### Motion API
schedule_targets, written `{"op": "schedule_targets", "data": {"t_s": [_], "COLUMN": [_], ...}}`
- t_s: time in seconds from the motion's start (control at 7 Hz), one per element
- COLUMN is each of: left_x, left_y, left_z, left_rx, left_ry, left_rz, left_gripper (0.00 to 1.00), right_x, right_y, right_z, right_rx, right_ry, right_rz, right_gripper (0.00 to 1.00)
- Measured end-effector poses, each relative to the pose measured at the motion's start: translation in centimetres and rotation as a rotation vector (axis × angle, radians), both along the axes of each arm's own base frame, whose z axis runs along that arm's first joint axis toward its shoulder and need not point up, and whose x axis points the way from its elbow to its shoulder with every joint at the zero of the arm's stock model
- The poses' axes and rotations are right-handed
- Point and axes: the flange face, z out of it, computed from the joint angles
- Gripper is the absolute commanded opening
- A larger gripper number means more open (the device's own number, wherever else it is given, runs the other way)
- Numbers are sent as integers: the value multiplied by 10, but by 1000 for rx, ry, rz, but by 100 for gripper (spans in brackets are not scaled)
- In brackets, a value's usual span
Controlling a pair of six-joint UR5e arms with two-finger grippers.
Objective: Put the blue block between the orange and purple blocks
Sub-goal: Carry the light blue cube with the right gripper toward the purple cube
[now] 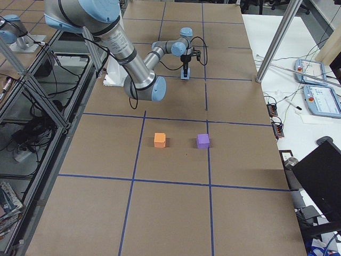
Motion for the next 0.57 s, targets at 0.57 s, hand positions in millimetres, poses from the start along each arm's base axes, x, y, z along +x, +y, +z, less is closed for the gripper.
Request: {"op": "schedule_targets", "data": {"t_s": [0.57], "left_x": [0], "left_y": [-1], "left_z": [-2], "left_rx": [3], "left_ry": [1], "left_rz": [-6], "left_gripper": [100], "right_x": [216], "right_y": [-42], "right_z": [107], "right_rx": [43], "right_ry": [14], "right_rz": [-78], "right_gripper": [8]}}
